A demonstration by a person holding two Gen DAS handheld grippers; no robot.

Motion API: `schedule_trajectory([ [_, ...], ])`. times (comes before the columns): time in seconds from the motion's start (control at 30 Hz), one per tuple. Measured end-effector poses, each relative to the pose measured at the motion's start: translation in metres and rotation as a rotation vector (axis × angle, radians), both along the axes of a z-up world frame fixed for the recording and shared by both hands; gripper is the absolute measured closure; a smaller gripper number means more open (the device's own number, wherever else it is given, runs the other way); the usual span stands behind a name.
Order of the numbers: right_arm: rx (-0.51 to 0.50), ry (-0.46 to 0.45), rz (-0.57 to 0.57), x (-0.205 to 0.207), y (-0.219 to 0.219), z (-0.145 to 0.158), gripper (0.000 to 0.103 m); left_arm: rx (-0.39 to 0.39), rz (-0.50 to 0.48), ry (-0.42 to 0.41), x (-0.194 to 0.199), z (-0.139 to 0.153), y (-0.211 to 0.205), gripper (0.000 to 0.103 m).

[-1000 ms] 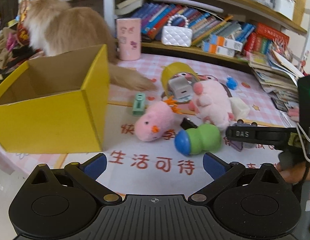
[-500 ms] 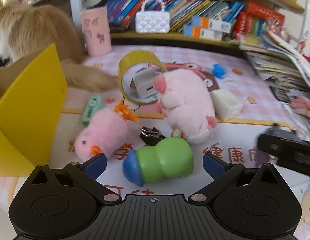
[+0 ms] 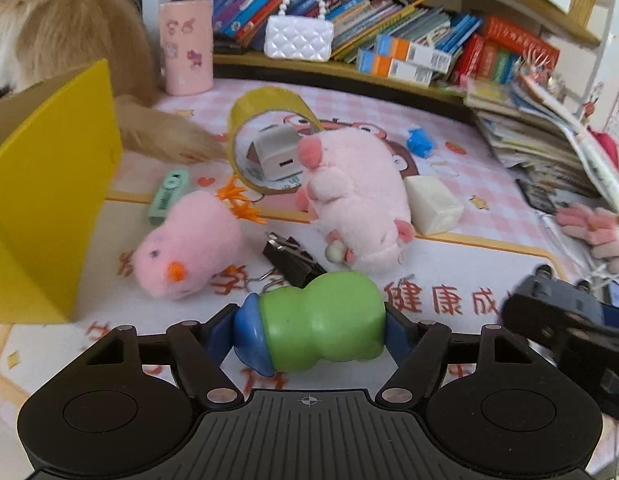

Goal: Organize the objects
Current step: 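Lift the grey car and green peanut toy toward the yellow box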

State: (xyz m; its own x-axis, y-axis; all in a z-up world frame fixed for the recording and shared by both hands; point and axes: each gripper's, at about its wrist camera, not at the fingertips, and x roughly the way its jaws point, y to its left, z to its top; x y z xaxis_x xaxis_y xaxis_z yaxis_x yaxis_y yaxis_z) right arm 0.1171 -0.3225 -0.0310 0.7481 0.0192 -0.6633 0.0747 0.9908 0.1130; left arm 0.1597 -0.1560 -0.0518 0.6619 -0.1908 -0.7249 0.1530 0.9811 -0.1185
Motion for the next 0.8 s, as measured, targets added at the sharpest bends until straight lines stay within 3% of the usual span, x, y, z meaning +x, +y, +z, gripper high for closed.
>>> schedule_trajectory([
  [0.37,0.002,-0.003,0.032,-0.026,0.063,0.006,0.045,-0.003,0.026,-0.051,-0.060,0.023,0.078,0.029],
  [0.8,-0.026,0.013,0.176,-0.063,0.190,0.013,0.045,0.036,0.185,-0.074,-0.117,0.034,0.207,0.029],
])
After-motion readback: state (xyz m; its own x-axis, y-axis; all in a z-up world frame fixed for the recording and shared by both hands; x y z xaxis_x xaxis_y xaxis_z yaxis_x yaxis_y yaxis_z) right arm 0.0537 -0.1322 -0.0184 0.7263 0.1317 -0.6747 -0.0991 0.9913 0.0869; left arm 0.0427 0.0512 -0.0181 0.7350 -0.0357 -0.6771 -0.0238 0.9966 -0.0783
